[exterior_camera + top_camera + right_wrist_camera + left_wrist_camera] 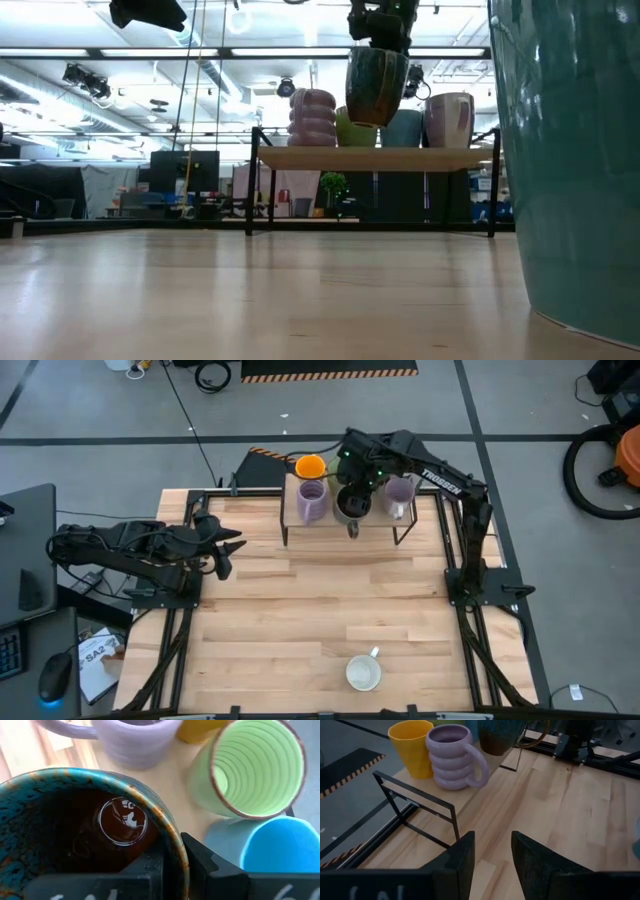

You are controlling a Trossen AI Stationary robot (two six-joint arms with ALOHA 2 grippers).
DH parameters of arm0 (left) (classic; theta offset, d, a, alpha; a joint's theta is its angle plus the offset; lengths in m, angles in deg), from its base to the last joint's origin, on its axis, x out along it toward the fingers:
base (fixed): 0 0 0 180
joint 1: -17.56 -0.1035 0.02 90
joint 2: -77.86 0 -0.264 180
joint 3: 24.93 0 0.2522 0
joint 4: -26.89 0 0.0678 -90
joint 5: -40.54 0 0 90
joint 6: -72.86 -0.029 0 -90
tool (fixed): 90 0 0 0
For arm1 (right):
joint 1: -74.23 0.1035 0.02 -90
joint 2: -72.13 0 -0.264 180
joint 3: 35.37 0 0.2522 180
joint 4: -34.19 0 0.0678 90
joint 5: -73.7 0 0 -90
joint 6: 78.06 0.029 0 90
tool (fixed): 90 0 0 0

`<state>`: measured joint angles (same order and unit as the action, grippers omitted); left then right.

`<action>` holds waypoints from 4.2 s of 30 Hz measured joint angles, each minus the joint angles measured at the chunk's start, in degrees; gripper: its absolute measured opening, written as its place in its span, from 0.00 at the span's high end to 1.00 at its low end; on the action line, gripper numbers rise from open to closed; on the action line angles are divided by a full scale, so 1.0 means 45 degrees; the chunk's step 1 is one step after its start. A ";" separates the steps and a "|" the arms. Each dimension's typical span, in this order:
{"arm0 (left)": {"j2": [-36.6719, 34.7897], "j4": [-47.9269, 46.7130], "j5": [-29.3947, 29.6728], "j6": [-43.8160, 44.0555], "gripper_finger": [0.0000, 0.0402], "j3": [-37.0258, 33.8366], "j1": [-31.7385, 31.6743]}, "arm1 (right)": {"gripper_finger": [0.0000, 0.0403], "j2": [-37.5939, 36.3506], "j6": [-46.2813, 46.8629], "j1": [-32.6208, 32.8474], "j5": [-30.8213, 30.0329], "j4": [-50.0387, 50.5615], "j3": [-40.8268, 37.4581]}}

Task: Place coffee mugs
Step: Put the dark blue patterned mug on the shelf, then move the green mug to the center of the table

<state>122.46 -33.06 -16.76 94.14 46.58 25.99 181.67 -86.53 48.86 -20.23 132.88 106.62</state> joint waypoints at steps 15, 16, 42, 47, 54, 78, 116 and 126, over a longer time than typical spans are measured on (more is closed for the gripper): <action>0.0005 0.0015 0.0210 0.0214 0.67 0.0000 0.0000 | 0.88 0.0984 -0.0027 -0.0330 0.0043 -0.0601 -0.0019; 0.0005 0.0015 0.0210 0.0223 0.67 0.0000 0.0005 | 0.88 0.1033 -0.0014 -0.0327 -0.0063 -0.0543 -0.0017; 0.0005 0.0015 0.0203 0.0418 0.67 0.0000 0.0003 | 0.80 0.1037 0.0307 -0.0915 0.0141 -0.0681 -0.0005; 0.0005 0.0019 0.0200 0.0414 0.67 0.0000 0.0000 | 0.79 0.1037 0.0270 -0.0910 0.0131 -0.0681 -0.0005; 0.0005 0.0015 0.0120 0.0422 0.67 0.0000 0.0004 | 0.79 0.1037 0.0187 -0.0910 0.0132 -0.0666 -0.0005; 0.0005 0.0015 0.0108 0.0466 0.67 0.0000 0.0000 | 0.68 0.0995 0.0176 -0.0910 0.0156 -0.0490 0.0023; 0.0001 -0.0029 -0.0109 0.0500 0.67 0.0000 0.0000 | 0.68 -0.0051 0.2324 0.1946 0.2038 0.0203 0.1496; 0.0005 -0.0355 -0.0769 0.0921 0.67 -0.0001 0.0005 | 0.69 -0.0046 0.3238 0.5276 0.0730 0.0215 0.1496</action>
<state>122.48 -34.66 -20.22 98.28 46.58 26.01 181.47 -71.96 72.60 -16.94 133.85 113.35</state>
